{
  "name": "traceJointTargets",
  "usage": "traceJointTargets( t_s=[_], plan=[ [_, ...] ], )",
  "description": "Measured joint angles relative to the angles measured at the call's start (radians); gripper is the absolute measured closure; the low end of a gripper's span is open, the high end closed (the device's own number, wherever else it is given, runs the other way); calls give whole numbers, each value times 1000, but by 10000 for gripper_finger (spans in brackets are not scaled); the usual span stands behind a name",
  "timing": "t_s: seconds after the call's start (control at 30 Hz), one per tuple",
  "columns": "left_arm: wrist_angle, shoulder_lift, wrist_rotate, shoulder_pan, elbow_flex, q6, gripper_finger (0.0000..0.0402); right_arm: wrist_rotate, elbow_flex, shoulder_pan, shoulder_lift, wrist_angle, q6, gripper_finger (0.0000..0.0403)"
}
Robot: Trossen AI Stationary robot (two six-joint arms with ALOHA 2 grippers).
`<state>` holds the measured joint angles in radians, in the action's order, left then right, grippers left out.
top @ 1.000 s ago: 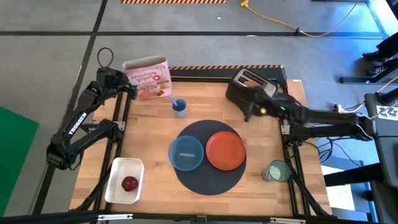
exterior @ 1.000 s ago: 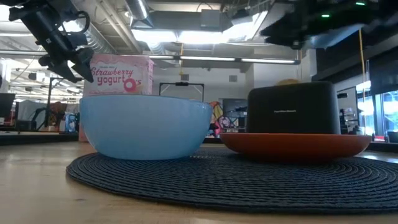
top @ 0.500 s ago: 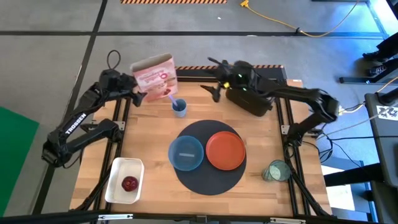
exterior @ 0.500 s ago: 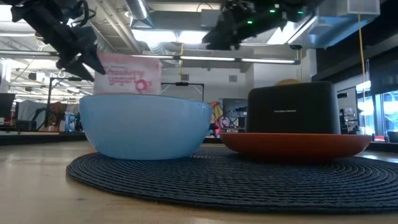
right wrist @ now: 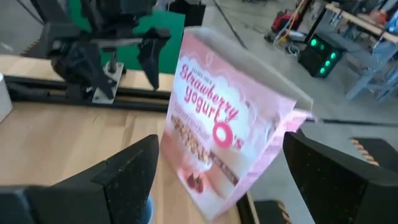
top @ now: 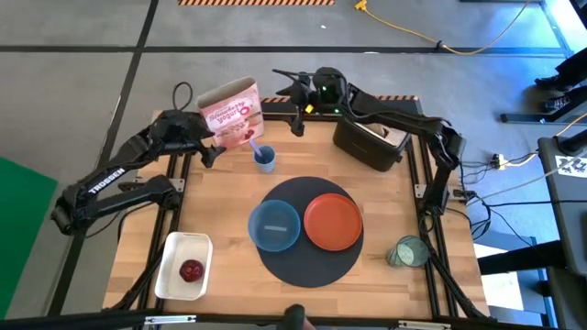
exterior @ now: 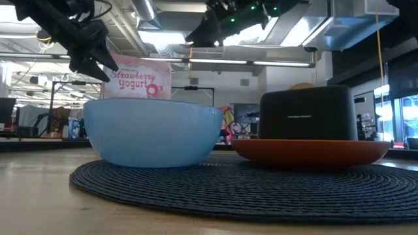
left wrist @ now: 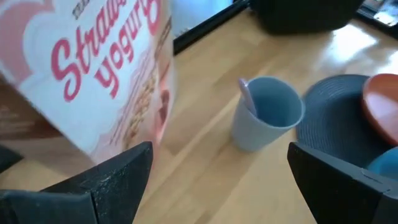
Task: Arrange a breakfast setting
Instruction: Pour the cereal from the cereal box into the blue bowl
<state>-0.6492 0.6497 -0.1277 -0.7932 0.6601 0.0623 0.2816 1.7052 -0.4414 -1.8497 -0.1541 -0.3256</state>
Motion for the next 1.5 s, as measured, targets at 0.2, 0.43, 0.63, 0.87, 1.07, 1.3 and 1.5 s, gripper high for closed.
traceJointTargets(
  t_s=[0.2,0.43,0.63,0.87,1.07,1.3,1.5],
  plan=[
    [-54,-39,209,91,-1,10,33,27,54,-32,-43,33,-92,68],
    [-55,-57,427,130,0,38,33,53,110,-72,-113,16,-61,68],
    [58,-21,505,97,-1,-27,33,108,105,-68,-115,-32,-60,68],
    [78,95,504,-19,-1,-12,33,200,103,-70,-115,-98,-44,68],
    [117,210,402,-101,-1,-41,33,263,103,-70,-115,-108,-50,68],
    [189,291,296,-139,-1,-92,33,318,102,-70,-115,-147,-82,69],
    [217,345,117,-158,-1,-99,33,349,102,-71,-115,-171,-122,69]
  ],
)
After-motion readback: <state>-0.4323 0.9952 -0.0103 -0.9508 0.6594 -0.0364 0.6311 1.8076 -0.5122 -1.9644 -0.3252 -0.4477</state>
